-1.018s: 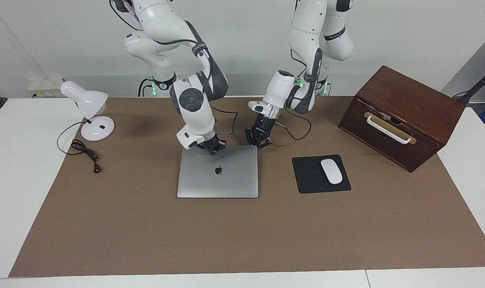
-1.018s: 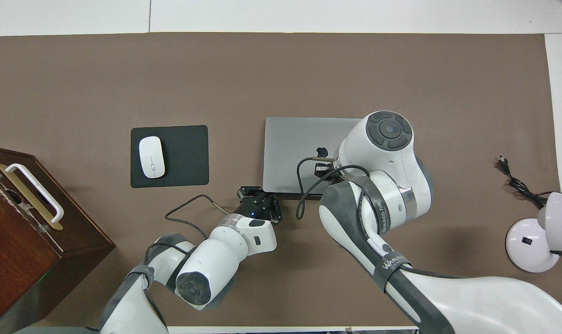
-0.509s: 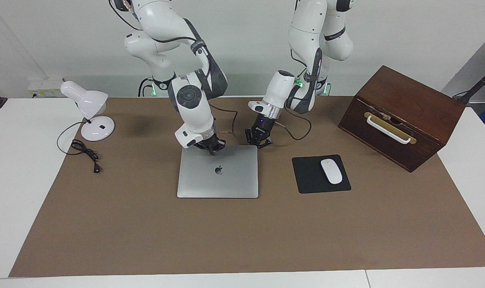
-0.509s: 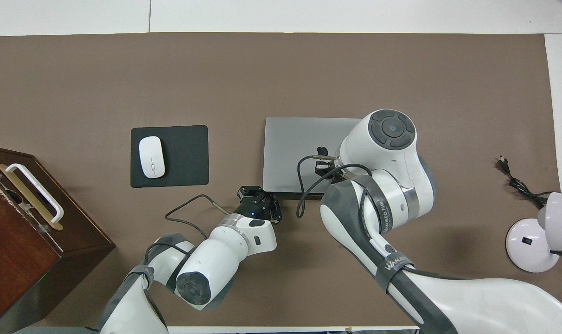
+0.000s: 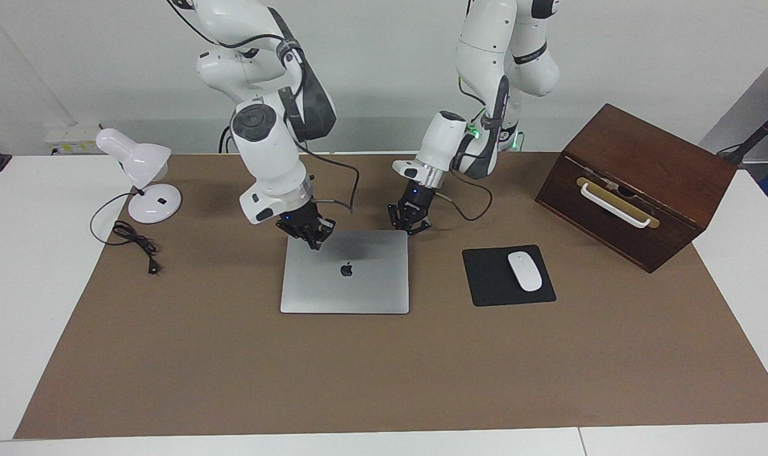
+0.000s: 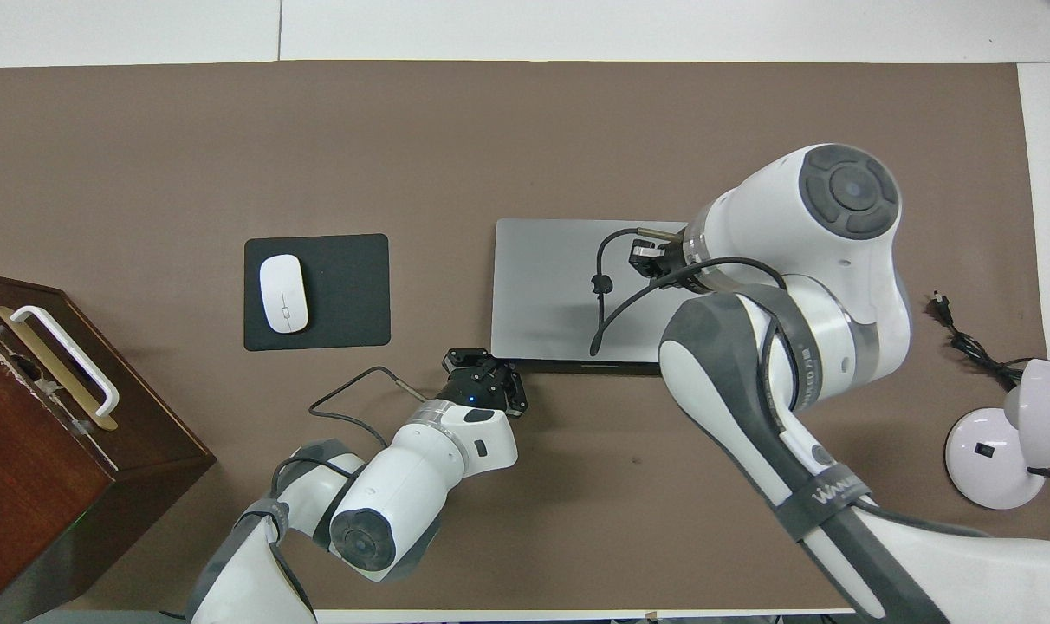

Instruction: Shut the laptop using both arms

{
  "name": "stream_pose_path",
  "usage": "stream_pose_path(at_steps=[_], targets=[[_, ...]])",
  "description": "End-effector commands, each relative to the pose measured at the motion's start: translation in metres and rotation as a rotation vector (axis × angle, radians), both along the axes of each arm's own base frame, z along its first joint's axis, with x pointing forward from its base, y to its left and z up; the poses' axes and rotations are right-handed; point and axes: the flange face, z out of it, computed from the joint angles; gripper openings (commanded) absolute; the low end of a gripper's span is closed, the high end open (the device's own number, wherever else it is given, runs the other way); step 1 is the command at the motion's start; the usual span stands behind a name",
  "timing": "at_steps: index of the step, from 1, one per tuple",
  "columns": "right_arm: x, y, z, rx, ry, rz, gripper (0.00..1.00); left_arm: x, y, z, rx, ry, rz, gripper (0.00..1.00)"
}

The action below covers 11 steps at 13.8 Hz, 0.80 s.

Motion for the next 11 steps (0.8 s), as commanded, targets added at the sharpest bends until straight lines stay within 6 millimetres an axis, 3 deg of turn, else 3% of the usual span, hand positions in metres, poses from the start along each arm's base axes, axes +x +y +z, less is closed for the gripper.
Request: stream_pose_path(at_steps=[1,3,5,6,7,11], targets=[[0.01,-0.038,0.034,0.008,-0.061,0.051,0.41,0.003,0.02,-0.032,0.06,0.064,0.061,0.0],[0.016,-0.081,0.056,-0.009,-0.127,0.167,0.58,0.006,0.019,-0.01,0.014,0.092,0.11,0.0],[0.022,-0.119,0.085,-0.029,-0.168,0.26,0.62,0.013,0.025,0.021,0.022,0.16,0.124,0.0],[0.026,-0.129,0.097,-0.037,-0.179,0.304,0.85,0.018,0.034,0.037,0.026,0.197,0.141,0.0],[0.028,-0.143,0.109,-0.046,-0.186,0.342,0.99,0.021,0.041,0.053,0.029,0.23,0.15,0.0],[0.019,-0.189,0.147,-0.063,-0.181,0.397,1.0,0.032,0.073,0.102,0.105,0.4,0.148,0.0]])
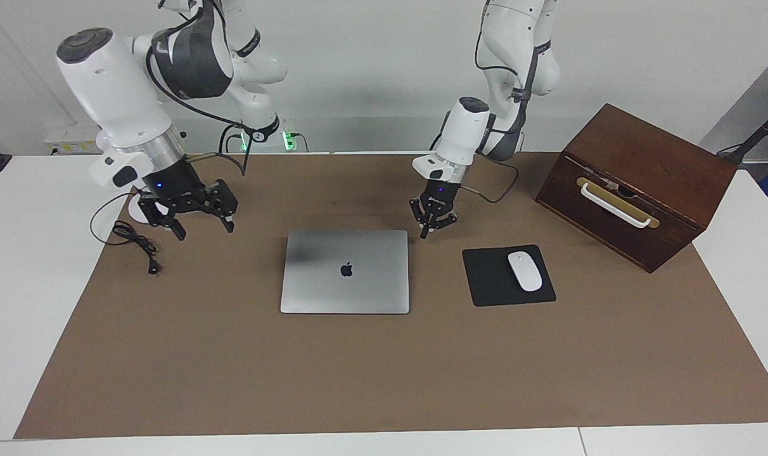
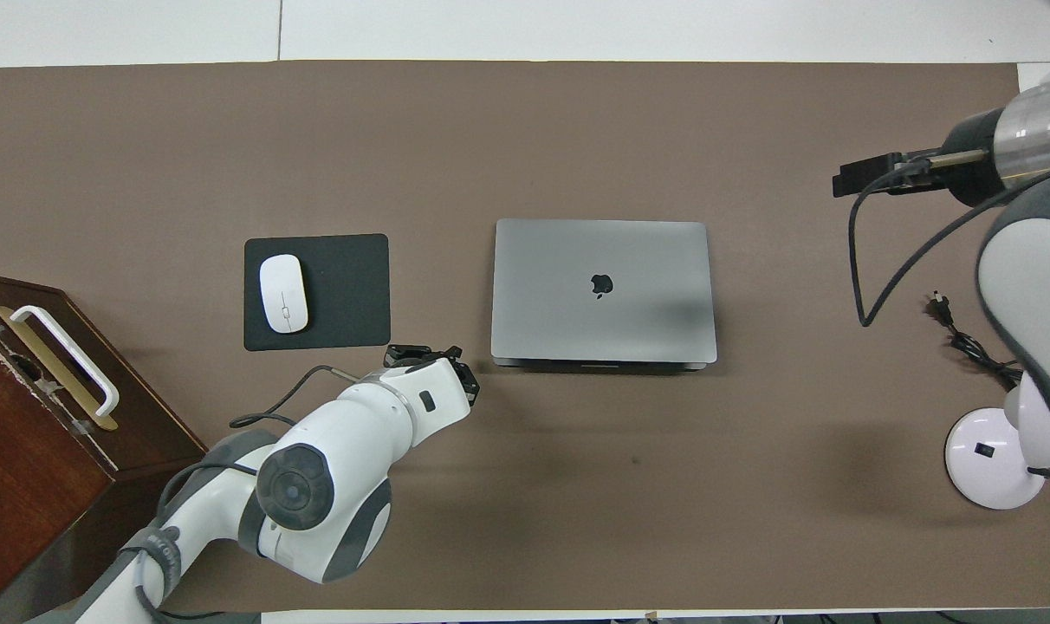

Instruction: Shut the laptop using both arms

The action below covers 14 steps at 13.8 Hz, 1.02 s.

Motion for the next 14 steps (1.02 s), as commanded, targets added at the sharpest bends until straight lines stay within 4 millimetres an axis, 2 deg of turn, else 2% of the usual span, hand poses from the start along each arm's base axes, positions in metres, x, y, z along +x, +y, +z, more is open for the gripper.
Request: stream_pose_path(at_steps=[1,2,4,5,6,7,9,10,12,14], targets=[[-0.007,-0.017,0.019,-0.023,-0.01,0.052,1.0,0.01,0.027,0.042,0.03,0.111,-0.002,0.0],[-0.008,-0.021,0.021,-0.047,-0.016,0.069,1.0,0.02,0.035,0.056,0.064,0.144,-0.021,0.0],[-0.013,-0.035,0.032,-0.057,-0.035,0.06,1.0,0.051,0.062,0.103,0.169,0.17,-0.023,0.0],[-0.015,-0.039,0.036,-0.057,-0.04,0.055,1.0,0.061,0.073,0.119,0.192,0.183,-0.008,0.16],[-0.018,-0.039,0.041,-0.06,-0.047,0.059,1.0,0.068,0.088,0.13,0.194,0.195,0.022,0.81],[-0.022,-0.048,0.046,-0.061,-0.045,0.046,1.0,0.074,0.109,0.142,0.184,0.193,0.062,1.0],[-0.027,-0.059,0.047,-0.069,-0.032,0.071,1.0,0.081,0.142,0.162,0.17,0.184,0.125,1.0],[-0.031,-0.066,0.049,-0.07,-0.019,0.067,1.0,0.087,0.167,0.177,0.187,0.18,0.163,1.0],[-0.035,-0.076,0.052,-0.092,-0.007,0.055,1.0,0.099,0.213,0.219,0.225,0.171,0.227,1.0],[-0.039,-0.081,0.056,-0.164,0.004,0.059,1.0,0.105,0.247,0.251,0.258,0.177,0.266,1.0]])
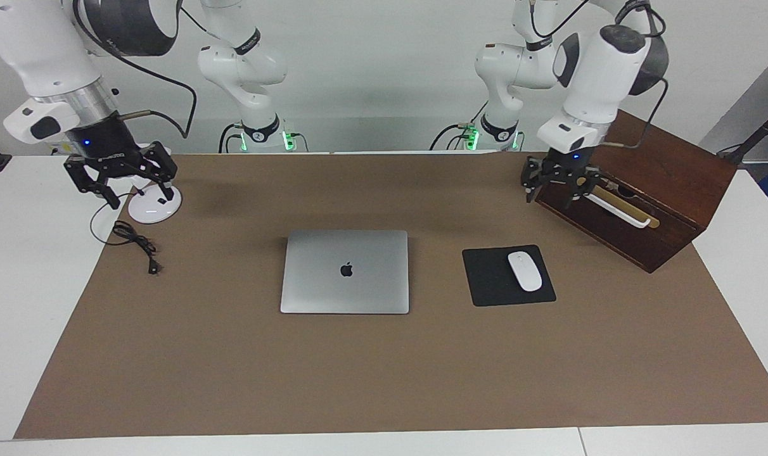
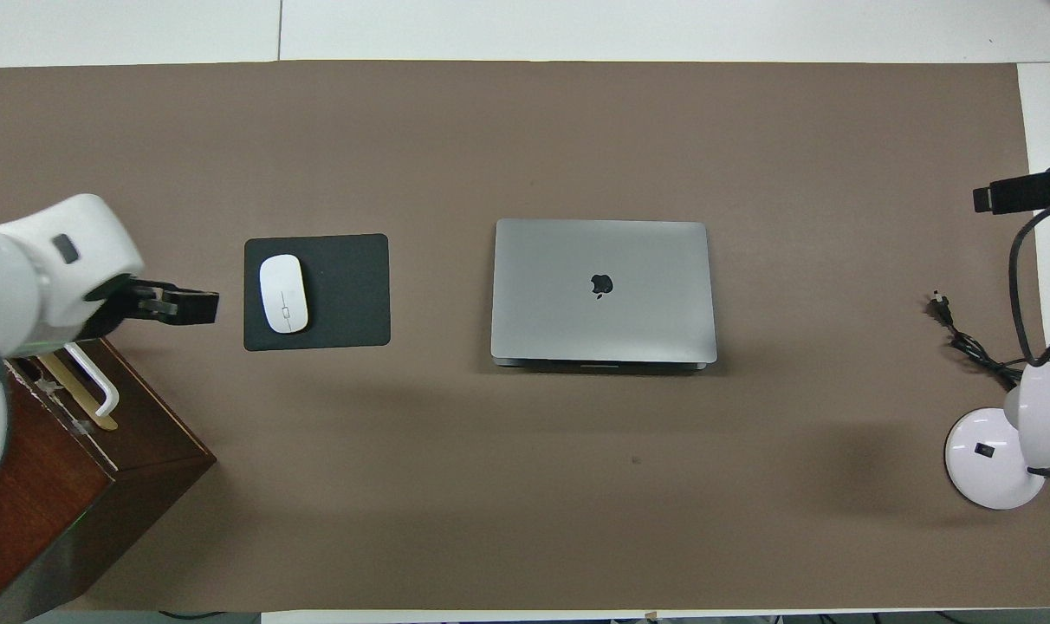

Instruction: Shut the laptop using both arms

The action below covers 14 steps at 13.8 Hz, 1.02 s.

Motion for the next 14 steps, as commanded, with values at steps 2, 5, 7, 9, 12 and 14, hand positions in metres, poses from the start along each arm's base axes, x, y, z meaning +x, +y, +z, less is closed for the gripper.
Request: stream_pose_path(at_steps=[2,5,7,9,12,14], targets=[[-0.013,-0.005,0.016,-0.092,0.011,0.016,1.0,0.008,0.046,0.057,0.107,0.016,0.022,1.0],[-0.024,-0.006,0.009,-0.08,0.101,-0.03,1.0,0.017,0.067,0.086,0.117,0.059,0.066,1.0],[-0.029,-0.002,0.009,-0.074,0.13,-0.074,1.0,0.023,0.073,0.091,0.092,0.06,0.089,1.0],[-0.031,0.005,0.012,-0.079,0.135,-0.07,1.0,0.026,0.072,0.097,0.073,0.065,0.094,1.0],[-0.031,0.011,0.012,-0.078,0.133,-0.079,1.0,0.026,0.073,0.093,0.061,0.077,0.098,1.0],[-0.03,0.012,0.013,-0.074,0.122,-0.076,1.0,0.025,0.077,0.093,0.062,0.08,0.107,1.0]])
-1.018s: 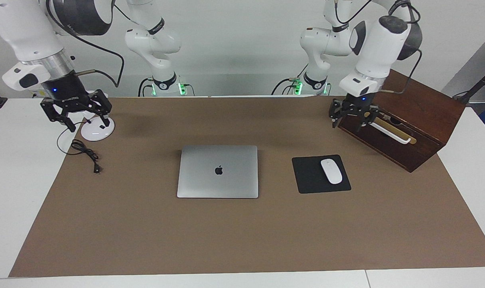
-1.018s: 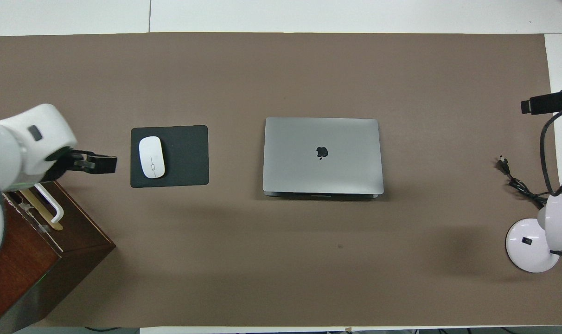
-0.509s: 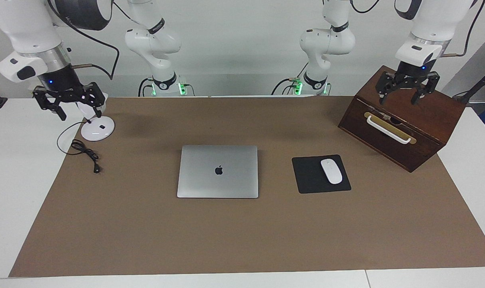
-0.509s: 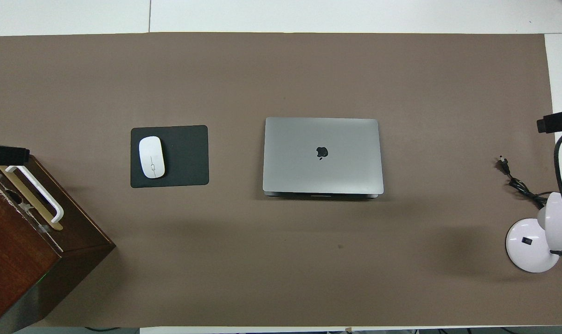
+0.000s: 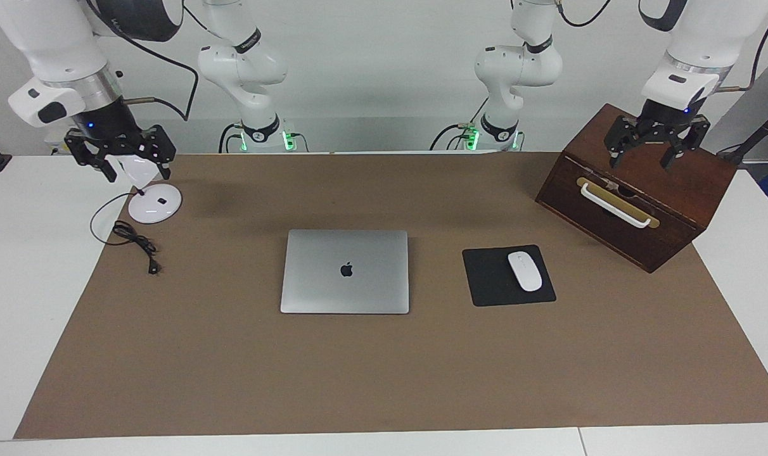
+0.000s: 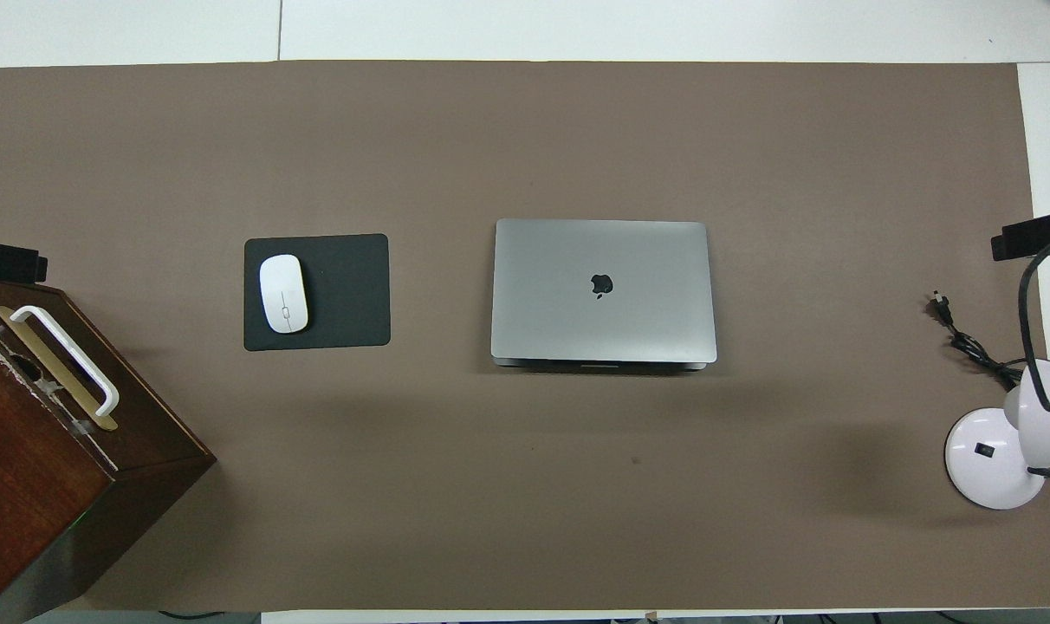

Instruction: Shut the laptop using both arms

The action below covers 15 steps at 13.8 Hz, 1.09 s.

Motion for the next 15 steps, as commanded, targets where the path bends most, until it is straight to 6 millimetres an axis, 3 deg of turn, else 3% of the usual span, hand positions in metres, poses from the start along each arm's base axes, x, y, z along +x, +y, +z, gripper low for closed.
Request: stream_pose_path(at_steps=[1,11,15], targets=[[-0.003,0.001,0.004,-0.016,-0.003,-0.011,1.0,0.0,0.006,0.006,-0.011,0.018,0.014,1.0],[-0.009,0.004,0.0,0.006,0.044,-0.045,1.0,0.001,-0.014,-0.005,-0.007,-0.015,-0.012,1.0],[-0.009,0.004,0.0,0.008,0.048,-0.072,1.0,0.003,-0.016,-0.025,-0.009,-0.013,-0.017,1.0]])
